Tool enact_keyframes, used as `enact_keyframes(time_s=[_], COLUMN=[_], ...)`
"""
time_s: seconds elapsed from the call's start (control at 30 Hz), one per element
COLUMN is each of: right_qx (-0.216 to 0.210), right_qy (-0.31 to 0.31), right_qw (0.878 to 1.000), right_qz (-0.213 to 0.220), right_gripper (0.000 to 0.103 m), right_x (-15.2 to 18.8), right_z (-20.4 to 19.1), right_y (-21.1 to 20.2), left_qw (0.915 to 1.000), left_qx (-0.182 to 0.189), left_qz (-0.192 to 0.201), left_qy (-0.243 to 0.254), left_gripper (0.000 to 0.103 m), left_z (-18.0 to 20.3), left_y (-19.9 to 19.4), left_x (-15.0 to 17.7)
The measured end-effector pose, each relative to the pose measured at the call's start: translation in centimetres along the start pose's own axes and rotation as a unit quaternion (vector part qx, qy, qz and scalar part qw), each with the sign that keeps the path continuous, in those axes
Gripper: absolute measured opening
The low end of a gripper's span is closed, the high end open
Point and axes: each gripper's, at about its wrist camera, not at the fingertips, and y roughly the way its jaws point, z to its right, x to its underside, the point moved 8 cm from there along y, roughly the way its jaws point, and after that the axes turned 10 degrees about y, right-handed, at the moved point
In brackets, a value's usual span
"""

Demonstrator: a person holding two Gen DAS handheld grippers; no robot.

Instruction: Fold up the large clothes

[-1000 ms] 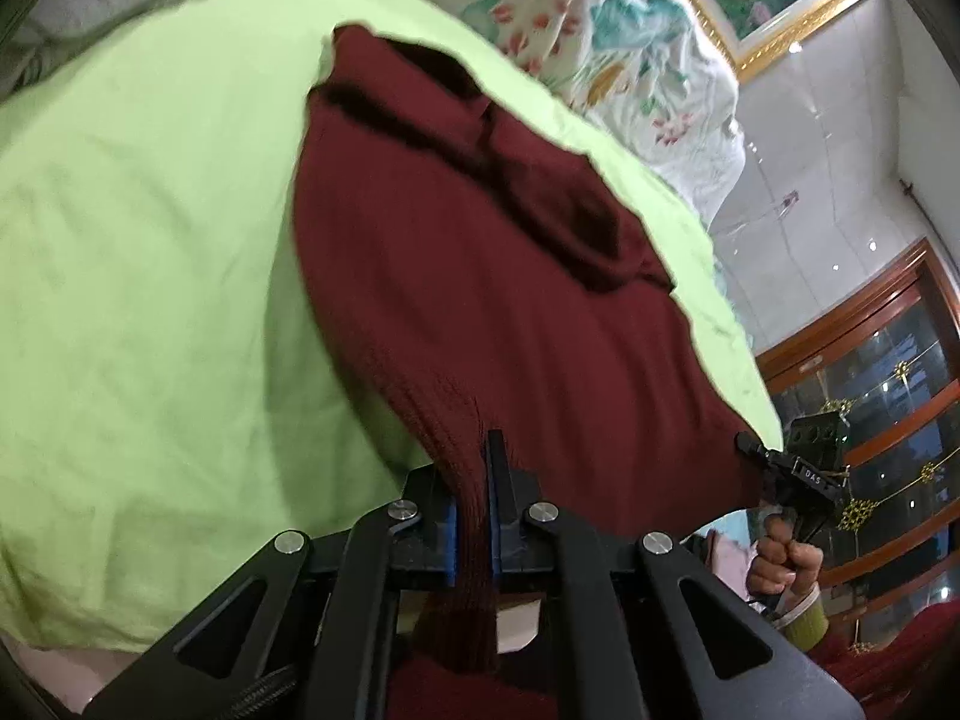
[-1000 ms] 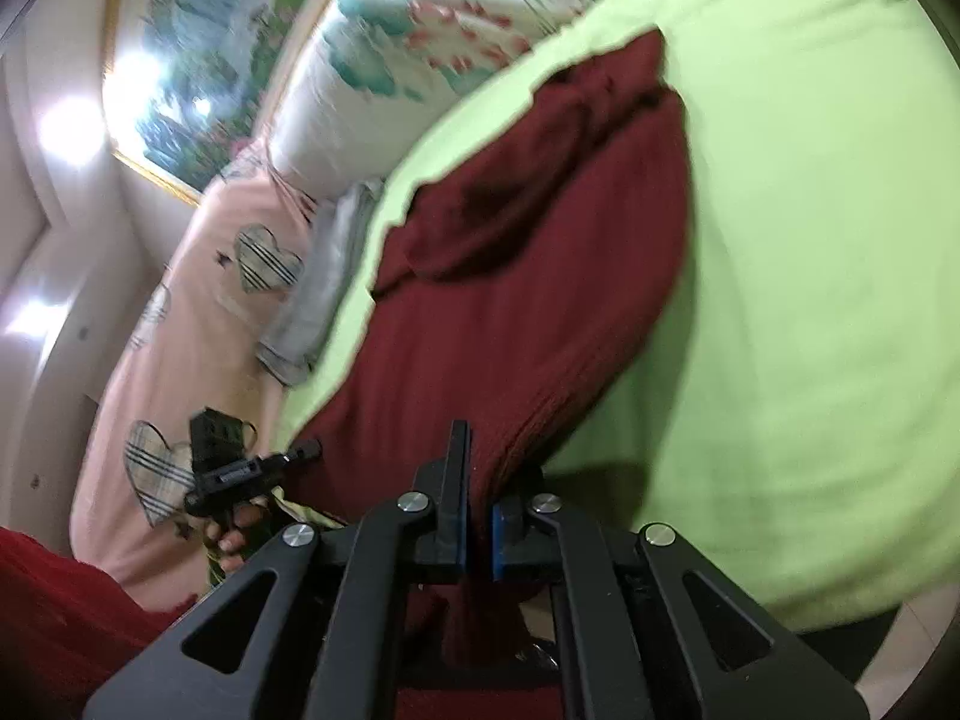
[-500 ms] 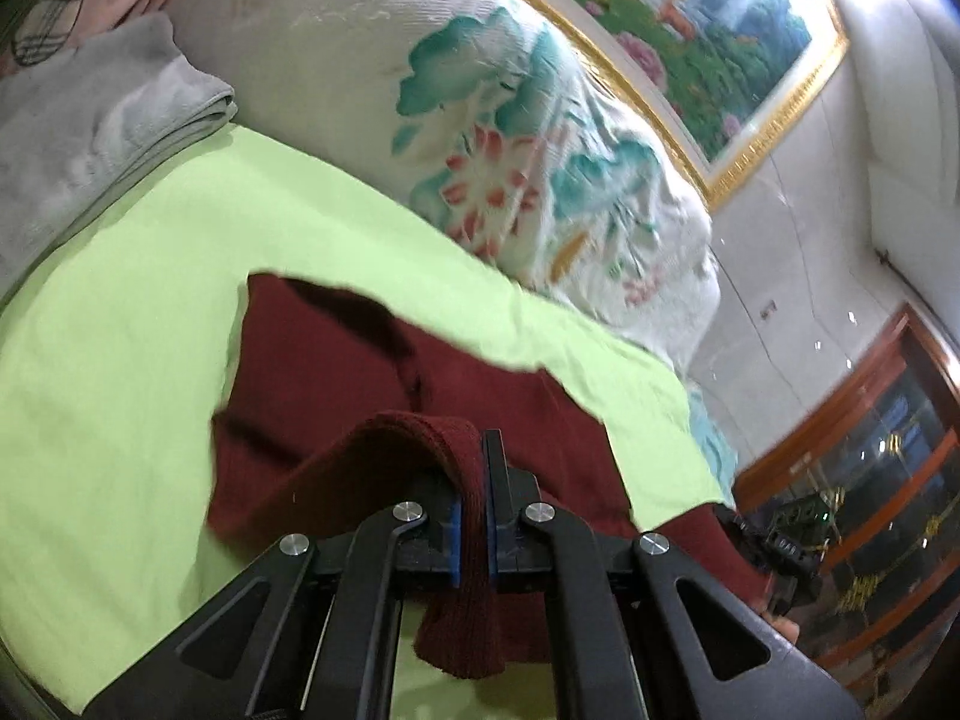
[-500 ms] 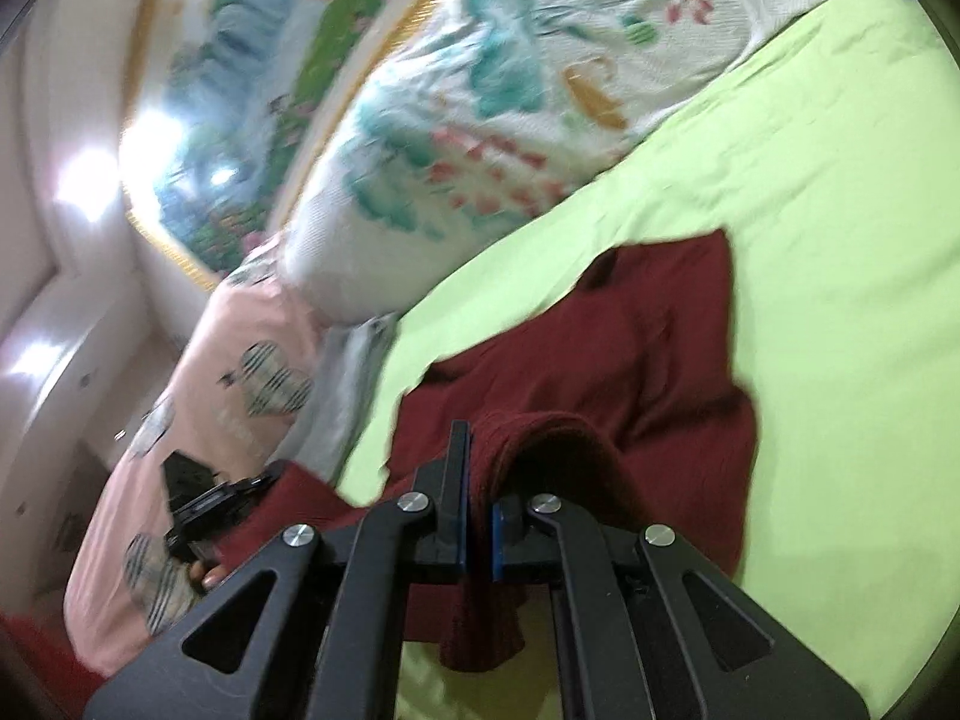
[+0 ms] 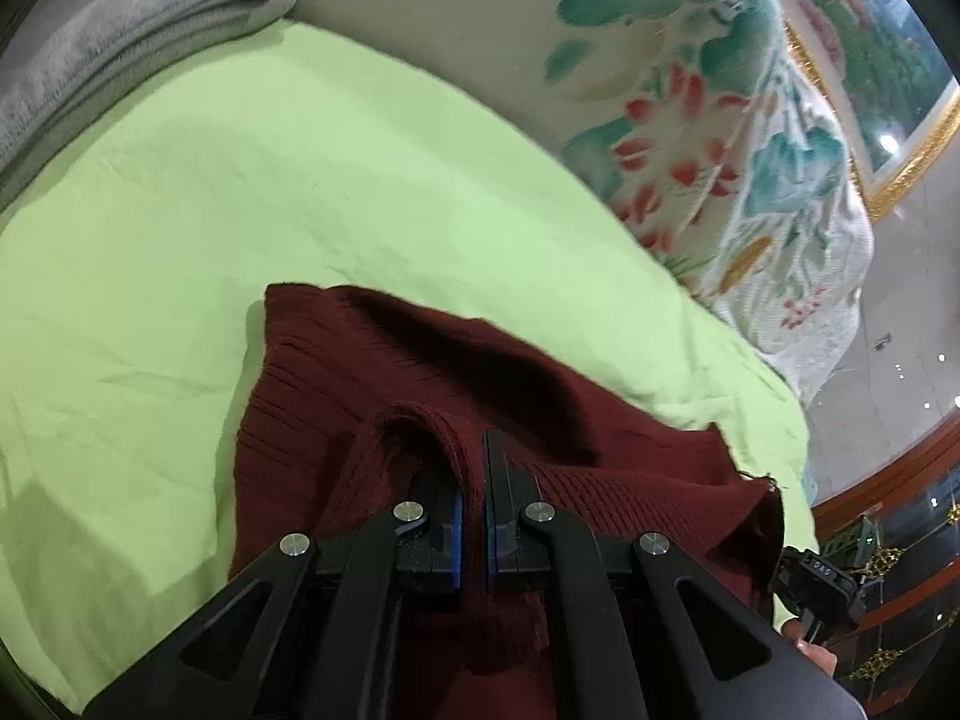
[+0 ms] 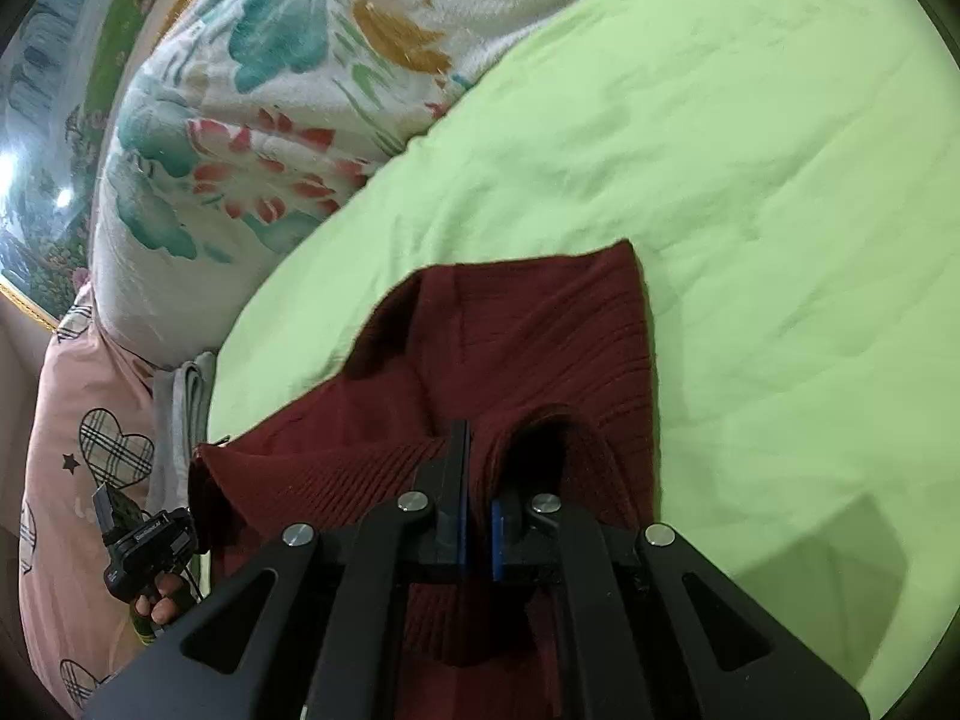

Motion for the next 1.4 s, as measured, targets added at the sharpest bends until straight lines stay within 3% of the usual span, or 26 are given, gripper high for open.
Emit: enact_keyframes(time_s=[0.2,0.23,0.33,0.37,0.47,0.6,0.67,0.8,0.9,1.03,1.17,1.4], right_qx=[-0.025,-0.026,-0.018,-0.017,-0.024,-0.045,-0.038,0.023,0.033,0.043,0.025,-0.022], right_qy=[0.027,0.028,0.026,0.022,-0.017,-0.095,-0.126,-0.121,-0.089,-0.031,-0.047,-0.096], right_qw=[0.999,0.999,0.999,0.998,0.995,0.994,0.991,0.992,0.996,0.997,0.996,0.994], right_qz=[-0.010,-0.006,0.043,0.062,0.092,0.028,-0.002,-0.020,0.004,0.049,0.067,0.037], right_gripper=[0.010,0.016,0.059,0.061,0.061,0.061,0.061,0.059,0.057,0.058,0.058,0.058], right_x=[-0.7,-0.7,-1.2,-1.2,0.0,4.0,5.5,4.9,2.7,0.3,1.2,6.5], right_z=[0.1,0.0,-0.3,-0.5,-2.4,-6.6,-7.9,-5.7,-3.4,-1.7,-3.7,-8.0], right_y=[0.0,-0.4,-3.3,-4.4,-6.8,-4.5,-2.6,0.6,0.8,-0.6,-2.7,-3.4], left_qw=[0.9999,0.9998,0.9989,0.9985,0.9959,0.9896,0.9898,0.9956,0.9959,0.9950,0.9971,0.9996], left_qx=[0.014,0.017,0.035,0.043,0.079,0.100,0.077,0.008,-0.060,-0.098,-0.073,0.001], left_qz=[0.000,0.002,0.029,0.034,0.032,-0.013,-0.027,-0.030,-0.009,0.007,0.021,0.028], left_qy=[-0.010,-0.011,-0.009,-0.005,0.028,0.103,0.117,0.088,0.067,0.018,0.001,-0.010], left_gripper=[0.009,0.008,0.023,0.028,0.033,0.036,0.036,0.036,0.036,0.036,0.036,0.041], left_z=[-0.8,-0.6,0.2,0.8,4.3,10.0,10.8,7.0,2.8,-2.1,-2.9,0.2], left_y=[0.3,-0.2,-3.3,-4.0,-5.3,-2.8,-1.2,1.2,1.4,1.0,-1.4,-7.0], left_x=[1.2,1.3,2.0,2.2,4.0,6.5,6.5,4.1,1.1,-1.9,-1.1,6.9])
